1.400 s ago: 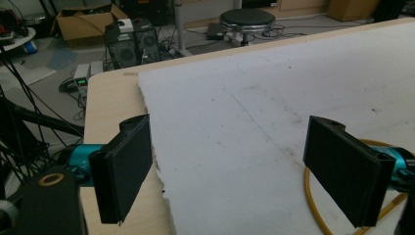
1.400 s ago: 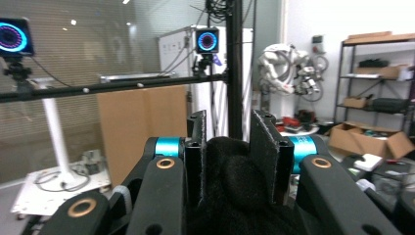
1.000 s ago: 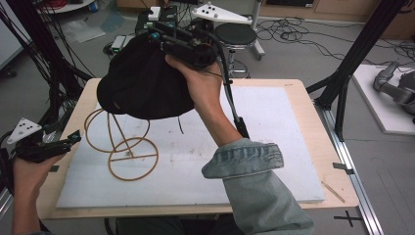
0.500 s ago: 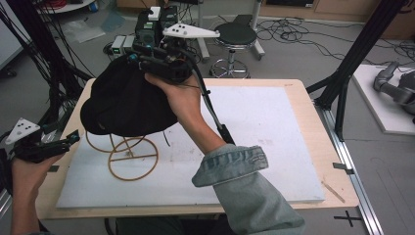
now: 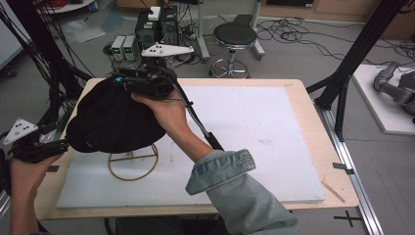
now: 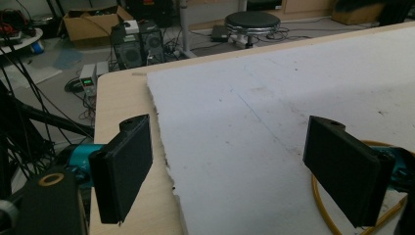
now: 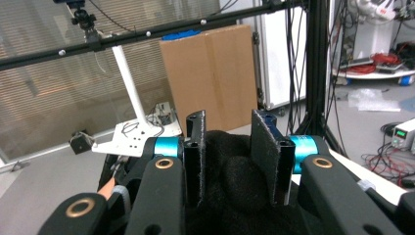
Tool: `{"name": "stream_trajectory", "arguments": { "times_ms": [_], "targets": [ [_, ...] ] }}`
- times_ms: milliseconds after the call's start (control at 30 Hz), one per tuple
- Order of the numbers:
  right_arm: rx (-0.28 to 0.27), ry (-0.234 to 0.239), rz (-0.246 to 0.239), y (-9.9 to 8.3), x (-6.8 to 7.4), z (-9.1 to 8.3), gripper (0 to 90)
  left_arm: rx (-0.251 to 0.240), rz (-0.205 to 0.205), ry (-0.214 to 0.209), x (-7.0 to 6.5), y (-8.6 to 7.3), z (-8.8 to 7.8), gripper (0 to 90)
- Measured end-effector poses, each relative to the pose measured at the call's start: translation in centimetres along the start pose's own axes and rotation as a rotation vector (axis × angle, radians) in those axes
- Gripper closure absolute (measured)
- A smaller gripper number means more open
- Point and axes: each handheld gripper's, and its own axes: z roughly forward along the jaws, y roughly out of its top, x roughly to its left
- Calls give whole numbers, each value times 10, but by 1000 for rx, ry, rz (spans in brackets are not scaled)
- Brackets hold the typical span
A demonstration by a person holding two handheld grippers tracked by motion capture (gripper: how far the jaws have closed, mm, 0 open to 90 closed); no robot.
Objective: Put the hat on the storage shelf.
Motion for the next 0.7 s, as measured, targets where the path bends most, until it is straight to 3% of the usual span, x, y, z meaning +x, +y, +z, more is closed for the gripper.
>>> {"name": "stream_trajectory", "arguments": {
  "times_ms": [433,700],
  "targets": [
    [77,33,16,-19,0,16,677,2,-11,10,3,-3,-1,189],
    [91,30,23,-26,-4,19,668,10,-23,23,9,-7,-3,189]
  ]
}}
